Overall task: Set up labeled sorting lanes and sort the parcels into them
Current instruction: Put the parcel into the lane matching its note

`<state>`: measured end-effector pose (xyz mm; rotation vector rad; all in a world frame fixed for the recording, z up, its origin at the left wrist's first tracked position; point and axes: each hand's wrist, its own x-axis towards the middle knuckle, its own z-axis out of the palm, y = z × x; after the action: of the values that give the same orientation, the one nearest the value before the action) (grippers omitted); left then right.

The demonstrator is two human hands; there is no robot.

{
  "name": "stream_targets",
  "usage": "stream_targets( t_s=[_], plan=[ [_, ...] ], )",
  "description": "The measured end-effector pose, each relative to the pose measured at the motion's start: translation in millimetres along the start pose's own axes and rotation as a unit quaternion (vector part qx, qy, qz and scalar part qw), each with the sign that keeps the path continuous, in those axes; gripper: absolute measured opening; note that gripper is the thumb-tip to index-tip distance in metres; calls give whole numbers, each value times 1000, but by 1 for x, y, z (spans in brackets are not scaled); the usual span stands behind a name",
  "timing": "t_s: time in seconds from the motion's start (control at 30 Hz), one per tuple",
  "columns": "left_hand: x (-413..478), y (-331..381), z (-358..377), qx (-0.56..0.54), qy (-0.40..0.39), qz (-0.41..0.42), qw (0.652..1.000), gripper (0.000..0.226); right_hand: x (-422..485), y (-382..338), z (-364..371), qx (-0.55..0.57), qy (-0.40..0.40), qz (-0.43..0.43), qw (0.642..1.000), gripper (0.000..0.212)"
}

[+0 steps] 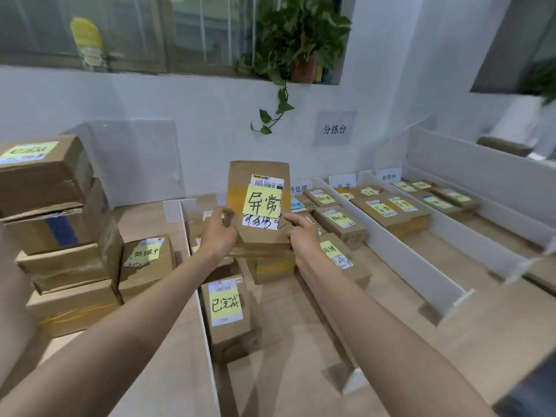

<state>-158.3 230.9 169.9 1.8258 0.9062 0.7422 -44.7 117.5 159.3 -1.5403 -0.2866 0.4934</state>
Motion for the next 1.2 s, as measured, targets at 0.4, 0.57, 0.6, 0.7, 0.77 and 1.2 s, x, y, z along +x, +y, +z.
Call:
stream_targets(
  t_s=[0.4, 0.57, 0.6, 0.7, 0.77, 1.2],
  plan=[
    [-78, 80, 130, -9, -79, 83, 993, 45, -19, -16, -180, 9, 90, -26, 996, 52],
    [-120, 117, 192, -11, -112, 114, 987, 43, -43, -24, -264, 34, 132, -41, 990, 54],
    [-128, 123, 204, -15, -120, 121, 985, 42, -49, -25, -280, 35, 141, -44, 988, 54],
    [-152, 139, 240, -30, -147, 126, 981, 45, -67, -29, -328, 25, 165, -61, 984, 56],
    [-170, 151, 264, -29, -152, 135, 979, 46, -78, -31, -358, 26, 182, -64, 981, 56],
    [-218, 198, 384, -44, -227, 188, 955, 38, -104, -30, -488, 55, 256, -66, 963, 51]
  ],
)
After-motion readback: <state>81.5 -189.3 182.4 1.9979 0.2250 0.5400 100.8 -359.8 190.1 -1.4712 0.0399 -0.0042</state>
